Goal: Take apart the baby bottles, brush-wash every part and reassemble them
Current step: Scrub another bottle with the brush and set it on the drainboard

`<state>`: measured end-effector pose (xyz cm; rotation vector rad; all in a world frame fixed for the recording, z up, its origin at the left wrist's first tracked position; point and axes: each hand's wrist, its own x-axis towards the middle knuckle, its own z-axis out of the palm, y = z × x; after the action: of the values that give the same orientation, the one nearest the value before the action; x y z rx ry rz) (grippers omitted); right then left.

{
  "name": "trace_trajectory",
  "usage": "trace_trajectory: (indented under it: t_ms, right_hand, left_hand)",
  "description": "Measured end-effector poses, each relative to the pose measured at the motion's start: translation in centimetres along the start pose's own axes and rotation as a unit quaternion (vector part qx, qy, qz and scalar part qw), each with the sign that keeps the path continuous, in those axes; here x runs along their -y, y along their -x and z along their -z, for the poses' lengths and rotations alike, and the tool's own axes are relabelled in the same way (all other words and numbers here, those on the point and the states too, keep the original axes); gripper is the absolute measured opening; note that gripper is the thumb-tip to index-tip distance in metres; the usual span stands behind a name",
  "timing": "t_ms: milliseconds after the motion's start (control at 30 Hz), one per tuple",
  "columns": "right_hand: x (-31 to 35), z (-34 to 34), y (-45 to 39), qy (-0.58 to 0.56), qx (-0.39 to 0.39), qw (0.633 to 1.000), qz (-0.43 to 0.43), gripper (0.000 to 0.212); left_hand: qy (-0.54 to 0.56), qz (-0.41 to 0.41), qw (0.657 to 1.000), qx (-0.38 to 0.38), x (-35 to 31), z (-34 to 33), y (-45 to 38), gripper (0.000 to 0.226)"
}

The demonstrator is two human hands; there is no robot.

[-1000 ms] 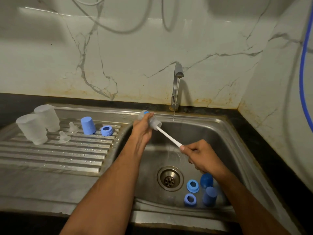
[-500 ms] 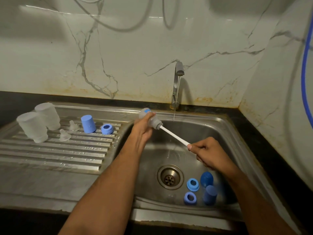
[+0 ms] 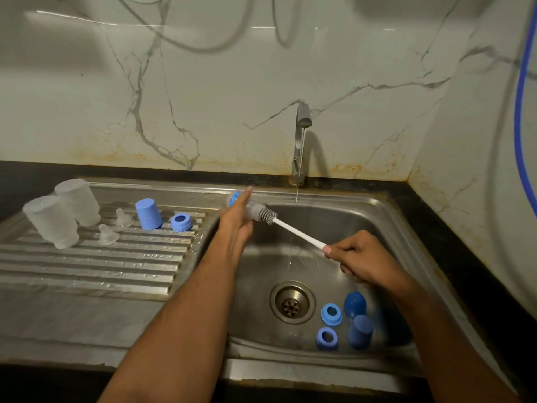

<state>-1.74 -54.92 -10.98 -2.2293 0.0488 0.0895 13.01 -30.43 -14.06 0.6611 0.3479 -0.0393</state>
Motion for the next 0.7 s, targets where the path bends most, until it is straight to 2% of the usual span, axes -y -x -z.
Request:
trace_trajectory:
  t_ms: [67, 200, 333, 533, 700]
  right_hand:
    - [-0.3, 0.2, 0.1, -0.004, 0.003, 1.0, -0.004, 0.028]
    - [0.2, -1.3, 0.1, -0.006, 0.005, 1.0, 0.003, 0.03]
    - [-0.1, -0.1, 0.0, -0.015, 0.007, 1.0, -0.002, 0.027]
    - [0.1, -1.2, -0.1, -0.017, -0.005, 1.0, 0.002, 0.033]
    - [-0.1, -0.2, -0.1, -0.012, 0.0, 1.0, -0.006, 0.029]
  left_hand:
    - [0.007, -0.01, 1.0, -0.017, -0.2, 0.2, -0.4, 0.068]
    - [-0.047, -0.011, 0.999, -0.016, 1.1, -0.4, 0.3, 0.066]
    - [-0.001, -0.013, 1.0, -0.011, 0.0, -0.2, -0.1, 0.072]
    - [-0.016, 0.006, 0.999, 0.027, 0.9, -0.6, 0.7, 0.074]
    - [-0.018, 0.026, 0.999, 0.037, 0.3, -0.4, -0.2, 0.028]
